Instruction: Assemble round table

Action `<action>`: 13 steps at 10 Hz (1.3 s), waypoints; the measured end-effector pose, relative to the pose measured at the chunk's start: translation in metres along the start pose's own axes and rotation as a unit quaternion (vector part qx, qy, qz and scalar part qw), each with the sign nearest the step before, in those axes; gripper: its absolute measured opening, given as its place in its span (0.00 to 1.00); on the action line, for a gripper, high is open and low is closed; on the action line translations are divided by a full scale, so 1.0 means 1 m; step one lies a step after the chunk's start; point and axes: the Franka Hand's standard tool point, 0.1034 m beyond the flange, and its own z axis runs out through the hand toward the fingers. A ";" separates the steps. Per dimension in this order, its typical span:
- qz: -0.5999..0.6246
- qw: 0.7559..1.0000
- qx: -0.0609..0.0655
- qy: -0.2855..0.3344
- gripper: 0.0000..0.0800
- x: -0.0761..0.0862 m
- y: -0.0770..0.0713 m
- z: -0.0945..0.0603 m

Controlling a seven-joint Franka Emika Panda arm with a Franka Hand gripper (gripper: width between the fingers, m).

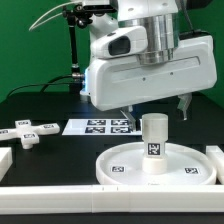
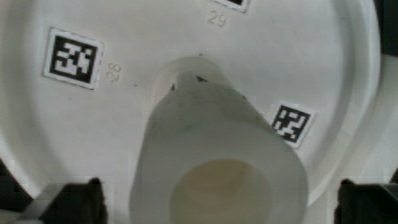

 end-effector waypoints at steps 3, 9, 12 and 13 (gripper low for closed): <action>-0.136 0.991 -0.016 -0.001 0.81 0.002 -0.002 0.001; -0.375 0.926 -0.037 -0.018 0.81 0.000 0.001 0.003; -0.473 0.880 -0.040 -0.027 0.81 -0.001 0.004 0.003; -0.519 0.853 -0.042 -0.033 0.81 -0.001 0.004 0.004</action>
Offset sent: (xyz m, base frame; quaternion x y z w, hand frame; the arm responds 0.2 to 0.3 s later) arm 0.0028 0.0056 0.0015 -0.0616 -0.0162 -0.2848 0.9565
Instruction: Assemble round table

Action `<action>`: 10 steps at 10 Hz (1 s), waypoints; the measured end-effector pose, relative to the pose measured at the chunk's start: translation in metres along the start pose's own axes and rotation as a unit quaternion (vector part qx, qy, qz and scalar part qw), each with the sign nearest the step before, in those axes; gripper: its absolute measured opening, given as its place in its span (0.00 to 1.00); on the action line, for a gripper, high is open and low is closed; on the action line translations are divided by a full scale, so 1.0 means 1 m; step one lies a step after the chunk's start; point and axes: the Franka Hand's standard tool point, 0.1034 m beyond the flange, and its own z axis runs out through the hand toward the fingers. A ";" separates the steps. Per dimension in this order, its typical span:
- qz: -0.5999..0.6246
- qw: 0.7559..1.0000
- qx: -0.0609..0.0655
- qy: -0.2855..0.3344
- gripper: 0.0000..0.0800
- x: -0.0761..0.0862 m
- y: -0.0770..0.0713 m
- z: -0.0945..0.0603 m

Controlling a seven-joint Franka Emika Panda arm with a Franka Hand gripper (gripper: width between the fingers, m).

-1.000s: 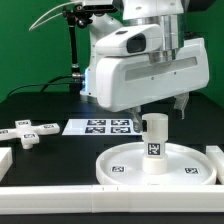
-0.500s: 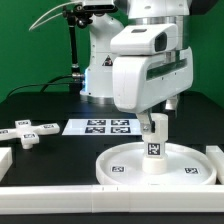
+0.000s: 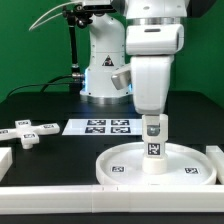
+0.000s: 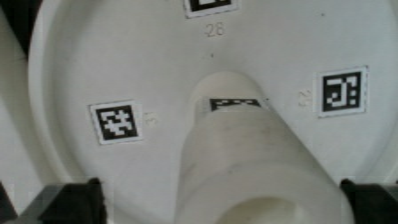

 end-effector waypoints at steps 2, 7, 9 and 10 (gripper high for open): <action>-0.085 0.996 -0.002 -0.007 0.81 0.001 -0.001 0.005; -0.230 0.973 -0.004 -0.026 0.81 -0.003 0.000 0.008; -0.227 0.973 -0.005 -0.027 0.67 -0.004 0.000 0.008; -0.226 0.974 -0.001 -0.028 0.51 -0.005 -0.001 0.009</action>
Offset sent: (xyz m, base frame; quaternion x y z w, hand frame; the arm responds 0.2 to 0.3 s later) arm 0.0011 0.0129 -0.0041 -0.0283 0.0077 -0.2259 0.9737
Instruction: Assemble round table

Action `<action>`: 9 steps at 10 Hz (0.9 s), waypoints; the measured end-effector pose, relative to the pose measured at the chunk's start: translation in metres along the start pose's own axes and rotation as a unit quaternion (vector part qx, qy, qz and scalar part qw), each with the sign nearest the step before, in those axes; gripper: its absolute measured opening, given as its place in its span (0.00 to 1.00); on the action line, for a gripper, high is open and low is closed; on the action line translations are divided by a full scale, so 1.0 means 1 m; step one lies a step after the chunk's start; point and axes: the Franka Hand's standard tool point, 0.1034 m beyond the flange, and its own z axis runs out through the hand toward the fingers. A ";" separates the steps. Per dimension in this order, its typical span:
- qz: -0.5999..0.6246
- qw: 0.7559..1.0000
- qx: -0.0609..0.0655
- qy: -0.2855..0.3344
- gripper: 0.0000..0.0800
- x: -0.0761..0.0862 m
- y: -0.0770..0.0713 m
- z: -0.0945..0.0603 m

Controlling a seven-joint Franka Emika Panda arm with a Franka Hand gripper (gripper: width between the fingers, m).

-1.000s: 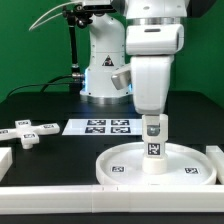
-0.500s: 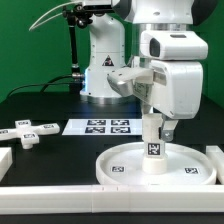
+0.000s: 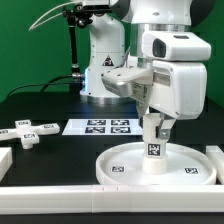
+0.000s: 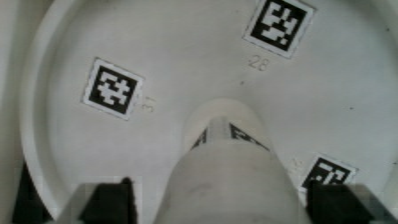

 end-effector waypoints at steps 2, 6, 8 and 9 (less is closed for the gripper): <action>0.001 1.000 0.001 0.000 0.52 -0.001 -0.001 0.001; 0.018 1.000 0.002 0.000 0.52 -0.002 -0.002 0.001; 0.096 0.995 0.006 0.000 0.52 -0.002 -0.003 0.001; 0.174 0.985 0.011 0.000 0.52 -0.001 -0.005 0.002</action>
Offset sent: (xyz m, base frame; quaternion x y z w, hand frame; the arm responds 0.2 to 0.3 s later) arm 0.0000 0.0000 0.0000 0.0000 0.0000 0.0000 1.0000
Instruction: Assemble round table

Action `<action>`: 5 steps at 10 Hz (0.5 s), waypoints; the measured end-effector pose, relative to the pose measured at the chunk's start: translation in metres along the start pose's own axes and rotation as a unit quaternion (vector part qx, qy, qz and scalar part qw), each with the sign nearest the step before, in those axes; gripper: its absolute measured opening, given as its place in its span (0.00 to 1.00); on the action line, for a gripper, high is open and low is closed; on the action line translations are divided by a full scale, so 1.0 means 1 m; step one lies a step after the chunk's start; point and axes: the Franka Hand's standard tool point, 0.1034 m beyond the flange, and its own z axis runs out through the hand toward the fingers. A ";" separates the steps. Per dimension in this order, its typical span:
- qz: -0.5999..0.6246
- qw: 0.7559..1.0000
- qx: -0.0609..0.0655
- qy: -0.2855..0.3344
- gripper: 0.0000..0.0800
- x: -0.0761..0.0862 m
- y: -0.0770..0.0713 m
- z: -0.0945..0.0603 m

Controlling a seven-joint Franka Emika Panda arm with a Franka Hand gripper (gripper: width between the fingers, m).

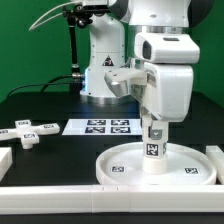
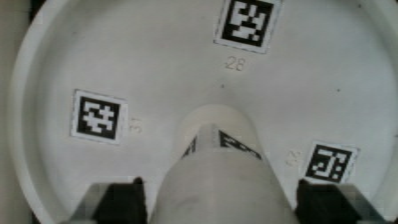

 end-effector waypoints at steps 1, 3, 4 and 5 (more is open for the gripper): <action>0.069 0.998 0.006 -0.001 0.52 -0.001 -0.002 0.000; 0.177 0.984 0.017 -0.004 0.52 0.000 -0.004 0.001; 0.204 0.979 0.017 -0.004 0.52 0.000 -0.004 0.001; 0.234 0.972 0.017 -0.005 0.52 0.000 -0.005 0.001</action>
Offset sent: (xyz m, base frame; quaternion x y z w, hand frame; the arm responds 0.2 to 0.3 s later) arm 0.0000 0.0000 0.0000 0.0000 0.0000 0.1938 0.9810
